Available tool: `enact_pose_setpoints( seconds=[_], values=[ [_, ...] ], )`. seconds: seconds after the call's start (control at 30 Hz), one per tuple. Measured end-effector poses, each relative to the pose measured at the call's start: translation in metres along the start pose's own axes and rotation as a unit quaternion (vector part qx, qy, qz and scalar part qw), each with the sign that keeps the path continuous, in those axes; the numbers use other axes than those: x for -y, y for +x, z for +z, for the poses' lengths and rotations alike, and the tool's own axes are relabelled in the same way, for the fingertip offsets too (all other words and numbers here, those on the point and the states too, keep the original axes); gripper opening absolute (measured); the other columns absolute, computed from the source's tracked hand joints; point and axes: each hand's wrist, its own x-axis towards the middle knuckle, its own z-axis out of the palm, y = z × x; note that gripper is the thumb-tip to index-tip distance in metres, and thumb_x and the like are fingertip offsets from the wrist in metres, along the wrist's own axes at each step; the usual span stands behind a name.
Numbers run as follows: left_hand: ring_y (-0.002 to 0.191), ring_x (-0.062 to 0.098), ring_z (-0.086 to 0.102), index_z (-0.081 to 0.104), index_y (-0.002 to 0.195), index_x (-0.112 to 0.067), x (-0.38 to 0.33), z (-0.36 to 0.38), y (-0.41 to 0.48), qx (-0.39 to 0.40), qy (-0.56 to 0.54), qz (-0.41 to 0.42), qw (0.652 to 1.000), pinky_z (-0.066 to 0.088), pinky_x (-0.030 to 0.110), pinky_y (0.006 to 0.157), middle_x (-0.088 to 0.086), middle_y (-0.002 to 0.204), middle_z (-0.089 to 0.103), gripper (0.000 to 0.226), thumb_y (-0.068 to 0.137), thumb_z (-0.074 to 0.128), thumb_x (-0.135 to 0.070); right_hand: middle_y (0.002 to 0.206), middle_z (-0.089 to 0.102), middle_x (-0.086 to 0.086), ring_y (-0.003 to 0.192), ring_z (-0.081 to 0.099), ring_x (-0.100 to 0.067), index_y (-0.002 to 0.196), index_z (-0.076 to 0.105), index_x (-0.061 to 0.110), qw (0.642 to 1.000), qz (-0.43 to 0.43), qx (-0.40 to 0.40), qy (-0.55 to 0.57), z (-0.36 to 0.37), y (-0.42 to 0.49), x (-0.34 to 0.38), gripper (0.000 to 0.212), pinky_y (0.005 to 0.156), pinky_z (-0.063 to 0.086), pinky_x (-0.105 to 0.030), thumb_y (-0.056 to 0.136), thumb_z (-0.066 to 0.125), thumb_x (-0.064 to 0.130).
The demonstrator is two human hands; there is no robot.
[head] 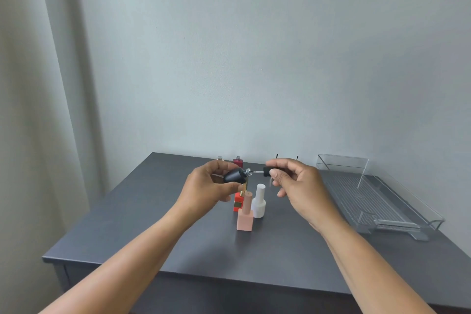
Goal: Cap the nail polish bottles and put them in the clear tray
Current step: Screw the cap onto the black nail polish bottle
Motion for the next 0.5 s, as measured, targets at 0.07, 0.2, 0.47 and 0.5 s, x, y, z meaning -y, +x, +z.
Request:
enact_pose_setpoints(
  seconds=[0.07, 0.2, 0.47, 0.5],
  values=[
    [0.077, 0.021, 0.073, 0.075, 0.092, -0.035, -0.001, 0.001, 0.0, 0.0, 0.003, -0.001, 1.0, 0.064, 0.037, 0.074, -0.003, 0.092, 0.078, 0.031, 0.073, 0.087, -0.013, 0.062, 0.066, 0.022, 0.053, 0.056, 0.007, 0.098, 0.072, 0.026, 1.0, -0.004, 0.006, -0.002, 0.0, -0.001, 0.001, 0.021, 0.052, 0.044, -0.008, 0.092, 0.061, 0.009],
    [0.082, 0.027, 0.074, 0.076, 0.095, -0.035, -0.002, 0.005, -0.001, 0.003, 0.007, -0.005, 1.0, 0.063, 0.037, 0.077, 0.0, 0.091, 0.079, 0.032, 0.073, 0.086, -0.013, 0.073, 0.069, 0.014, 0.061, 0.059, 0.006, 0.095, 0.07, 0.028, 1.0, -0.009, 0.009, 0.002, 0.002, -0.001, 0.003, 0.025, 0.054, 0.048, -0.011, 0.089, 0.065, 0.004],
    [0.072, 0.015, 0.076, 0.075, 0.102, -0.035, -0.003, 0.01, -0.004, 0.027, 0.007, -0.013, 1.0, 0.059, 0.023, 0.068, 0.0, 0.086, 0.08, 0.035, 0.074, 0.087, -0.018, 0.09, 0.074, 0.008, 0.075, 0.066, -0.003, 0.091, 0.07, 0.022, 1.0, -0.007, 0.015, 0.012, 0.006, -0.001, 0.0, 0.028, 0.058, 0.053, -0.018, 0.085, 0.064, -0.005],
    [0.071, 0.014, 0.076, 0.075, 0.102, -0.035, -0.003, 0.011, -0.004, 0.029, 0.005, -0.013, 0.999, 0.058, 0.021, 0.066, -0.001, 0.085, 0.08, 0.035, 0.074, 0.086, -0.017, 0.092, 0.075, 0.008, 0.076, 0.066, -0.003, 0.091, 0.07, 0.021, 1.0, -0.005, 0.016, 0.014, 0.006, -0.001, 0.0, 0.029, 0.058, 0.053, -0.018, 0.086, 0.063, -0.006]
  ],
)
